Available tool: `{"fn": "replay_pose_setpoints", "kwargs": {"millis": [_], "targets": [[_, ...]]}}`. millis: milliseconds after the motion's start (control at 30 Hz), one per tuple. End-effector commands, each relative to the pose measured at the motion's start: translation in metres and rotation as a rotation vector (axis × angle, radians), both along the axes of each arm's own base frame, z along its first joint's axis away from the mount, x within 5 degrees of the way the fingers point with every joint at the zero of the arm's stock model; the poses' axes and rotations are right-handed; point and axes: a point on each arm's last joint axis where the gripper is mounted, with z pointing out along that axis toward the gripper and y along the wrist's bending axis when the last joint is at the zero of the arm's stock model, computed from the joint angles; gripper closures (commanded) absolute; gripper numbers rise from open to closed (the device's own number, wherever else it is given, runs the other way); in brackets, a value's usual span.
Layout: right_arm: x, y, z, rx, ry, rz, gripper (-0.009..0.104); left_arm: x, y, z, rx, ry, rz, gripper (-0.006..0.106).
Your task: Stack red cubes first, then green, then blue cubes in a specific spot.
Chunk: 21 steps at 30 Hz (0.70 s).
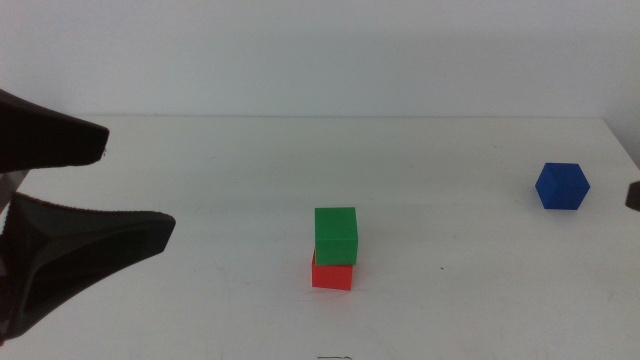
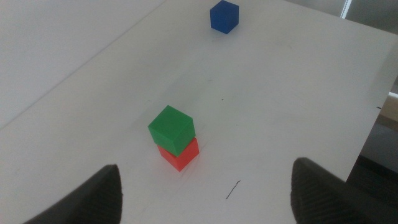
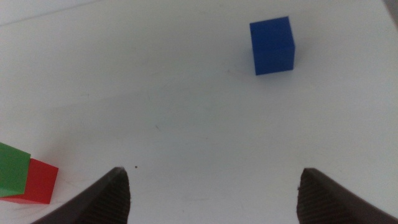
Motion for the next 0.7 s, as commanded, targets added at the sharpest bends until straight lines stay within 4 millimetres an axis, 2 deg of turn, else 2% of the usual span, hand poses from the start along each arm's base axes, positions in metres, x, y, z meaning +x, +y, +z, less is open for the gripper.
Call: {"fn": "replay_pose_setpoints", "kwargs": {"millis": [0, 133, 333, 667], "targets": [[0.014, -0.001, 0.017, 0.006, -0.075, -0.01, 0.001, 0.0, -0.002, 0.013, -0.08, -0.054, 0.014, 0.008], [0.038, -0.002, 0.025, -0.001, -0.037, 0.002, 0.001, 0.0, -0.002, 0.013, -0.08, -0.054, 0.014, 0.008], [0.085, -0.002, 0.037, -0.001, 0.058, 0.028, 0.001, 0.0, -0.002, 0.013, -0.08, -0.054, 0.014, 0.008], [0.172, -0.011, 0.022, -0.084, 0.213, 0.045, 0.001, 0.0, -0.002, 0.013, -0.08, -0.054, 0.014, 0.008]]}}
